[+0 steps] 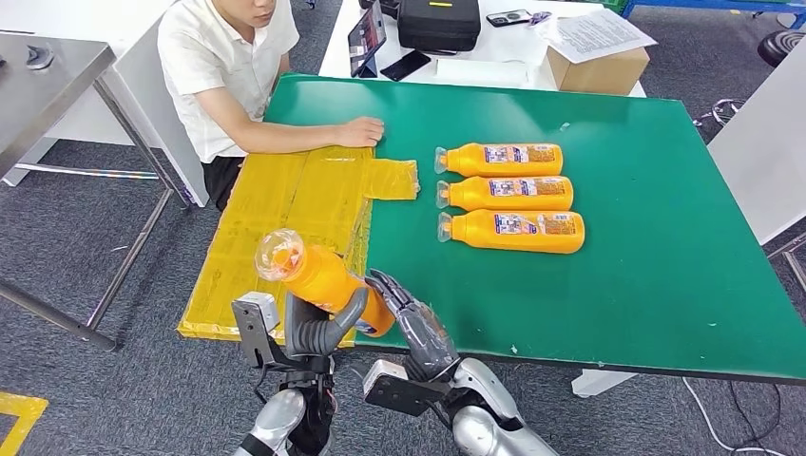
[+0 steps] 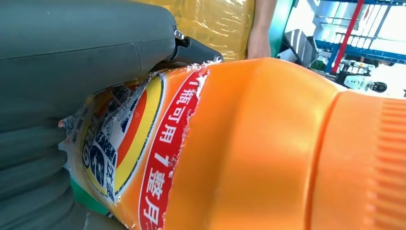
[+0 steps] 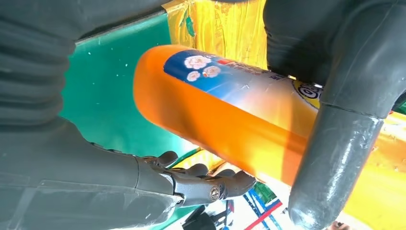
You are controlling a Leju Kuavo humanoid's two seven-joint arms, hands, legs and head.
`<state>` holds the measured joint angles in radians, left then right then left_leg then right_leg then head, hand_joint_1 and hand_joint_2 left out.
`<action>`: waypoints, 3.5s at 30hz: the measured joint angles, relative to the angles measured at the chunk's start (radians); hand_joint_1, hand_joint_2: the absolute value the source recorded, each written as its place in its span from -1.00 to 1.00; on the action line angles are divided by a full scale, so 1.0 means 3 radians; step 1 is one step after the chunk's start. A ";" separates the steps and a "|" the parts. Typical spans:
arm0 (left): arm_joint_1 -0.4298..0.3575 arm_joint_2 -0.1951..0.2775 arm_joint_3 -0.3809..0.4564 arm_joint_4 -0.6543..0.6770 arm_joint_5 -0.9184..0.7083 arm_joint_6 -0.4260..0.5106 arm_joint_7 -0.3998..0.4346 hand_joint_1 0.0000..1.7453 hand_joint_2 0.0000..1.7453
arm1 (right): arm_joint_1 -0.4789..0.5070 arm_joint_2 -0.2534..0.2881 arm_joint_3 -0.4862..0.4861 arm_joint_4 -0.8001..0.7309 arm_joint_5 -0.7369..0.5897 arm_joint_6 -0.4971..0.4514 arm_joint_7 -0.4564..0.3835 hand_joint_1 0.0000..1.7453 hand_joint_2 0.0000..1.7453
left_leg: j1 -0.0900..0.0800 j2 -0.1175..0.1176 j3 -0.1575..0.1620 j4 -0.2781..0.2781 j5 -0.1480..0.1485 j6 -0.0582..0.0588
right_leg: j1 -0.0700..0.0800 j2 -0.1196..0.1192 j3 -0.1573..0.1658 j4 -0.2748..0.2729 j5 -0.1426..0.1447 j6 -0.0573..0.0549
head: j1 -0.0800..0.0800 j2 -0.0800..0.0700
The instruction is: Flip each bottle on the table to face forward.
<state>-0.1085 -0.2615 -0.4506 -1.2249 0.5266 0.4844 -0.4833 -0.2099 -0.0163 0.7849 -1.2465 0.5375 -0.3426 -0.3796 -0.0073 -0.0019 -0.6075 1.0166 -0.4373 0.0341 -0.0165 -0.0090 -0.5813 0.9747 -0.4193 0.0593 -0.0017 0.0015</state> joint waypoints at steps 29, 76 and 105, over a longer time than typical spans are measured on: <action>-0.0995 0.0304 0.0783 0.1199 -0.5269 0.0191 0.1559 1.00 1.00 | 0.0794 0.1032 -0.1703 -0.1230 0.0592 -0.1195 -0.1045 -1.00 -1.00 | 0.0002 -0.0001 -0.0003 0.0000 0.0008 -0.0009 | 0.0001 0.0000 -0.0004 0.0007 0.0001 -0.0002 | 0.0000 0.0000; -0.0943 0.0088 0.0325 0.0679 -0.3497 0.0180 0.0265 -1.00 1.00 | 0.0791 0.0654 -0.1230 -0.0807 0.0406 -0.1195 -0.1059 -1.00 1.00 | 0.0001 -0.0004 -0.0006 0.0000 0.0006 -0.0011 | 0.0000 -0.0004 -0.0008 0.0008 -0.0001 -0.0003 | 0.0001 0.0000; 0.0367 0.0191 -0.0285 -0.0624 -0.2417 0.0095 0.0144 -1.00 1.00 | 0.1064 -0.0911 -0.2125 -0.0735 0.1568 -0.0283 0.0483 -1.00 1.00 | -0.0009 -0.0005 -0.0006 0.0001 -0.0001 0.0002 | -0.0008 -0.0008 -0.0004 -0.0001 0.0000 0.0001 | -0.0002 0.0000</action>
<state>0.0017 -0.2042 -0.5361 -1.4121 -0.1985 0.5129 -0.4400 0.1091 -0.2897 0.1473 -1.4671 1.0081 -0.4275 -0.2348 -0.0101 -0.0034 -0.6093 1.0167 -0.4376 0.0346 -0.0188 -0.0115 -0.5825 0.9742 -0.4194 0.0597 -0.0022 0.0015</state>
